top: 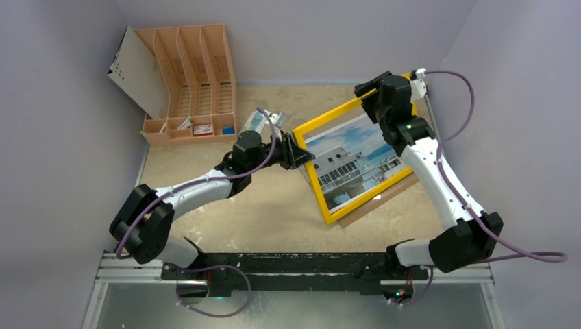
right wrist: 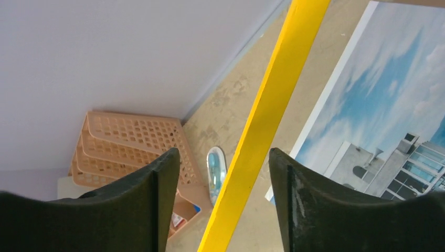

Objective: Put the photo into the frame

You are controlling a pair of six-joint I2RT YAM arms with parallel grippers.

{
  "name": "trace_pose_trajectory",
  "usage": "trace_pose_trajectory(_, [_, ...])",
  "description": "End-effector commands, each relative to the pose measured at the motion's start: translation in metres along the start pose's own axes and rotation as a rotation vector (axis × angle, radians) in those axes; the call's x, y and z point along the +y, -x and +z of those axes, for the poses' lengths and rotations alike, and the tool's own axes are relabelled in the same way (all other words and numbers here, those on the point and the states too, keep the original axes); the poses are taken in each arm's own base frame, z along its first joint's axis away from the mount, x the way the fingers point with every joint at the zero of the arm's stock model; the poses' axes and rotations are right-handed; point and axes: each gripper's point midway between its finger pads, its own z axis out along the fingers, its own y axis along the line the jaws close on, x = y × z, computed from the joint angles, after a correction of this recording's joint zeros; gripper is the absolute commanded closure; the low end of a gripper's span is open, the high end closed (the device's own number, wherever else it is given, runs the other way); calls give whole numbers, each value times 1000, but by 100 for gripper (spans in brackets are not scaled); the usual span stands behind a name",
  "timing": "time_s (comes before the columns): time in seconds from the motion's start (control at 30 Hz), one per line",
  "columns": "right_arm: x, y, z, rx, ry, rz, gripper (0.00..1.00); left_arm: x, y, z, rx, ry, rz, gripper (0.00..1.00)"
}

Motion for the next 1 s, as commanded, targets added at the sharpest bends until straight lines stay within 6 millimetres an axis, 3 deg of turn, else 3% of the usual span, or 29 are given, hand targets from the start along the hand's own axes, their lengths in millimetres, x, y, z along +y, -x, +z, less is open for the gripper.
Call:
trace_pose_trajectory(0.0, [-3, -13, 3, 57, -9, 50, 30, -23, 13, -5, -36, -84, 74, 100])
trace_pose_trajectory(0.13, [-2, -29, 13, 122, -12, 80, 29, -26, 12, -6, -32, -91, 85, 100])
trace_pose_trajectory(0.3, [-2, -34, 20, 144, -17, 108, 36, -29, 15, -8, -38, -97, 93, 100])
trace_pose_trajectory(0.37, [-2, -34, 22, 138, -15, 111, 44, -31, 15, -9, -38, -101, 97, 100])
trace_pose_trajectory(0.53, [6, -18, 18, 73, 19, 103, 77, -30, 13, -11, -26, -94, 102, 100])
trace_pose_trajectory(0.57, [9, -13, 16, 56, 27, 101, 81, -30, 13, -11, -22, -89, 99, 95])
trace_pose_trajectory(0.67, [16, 7, 5, -14, 49, 101, 87, -28, 14, -14, -16, -63, 89, 62])
trace_pose_trajectory(0.83, [38, 46, -26, -128, 118, 57, 90, -46, 31, -29, -61, -76, 104, 20])
trace_pose_trajectory(0.97, [59, 67, -50, -163, 185, 1, 91, -66, 52, -49, -113, -78, 153, 11])
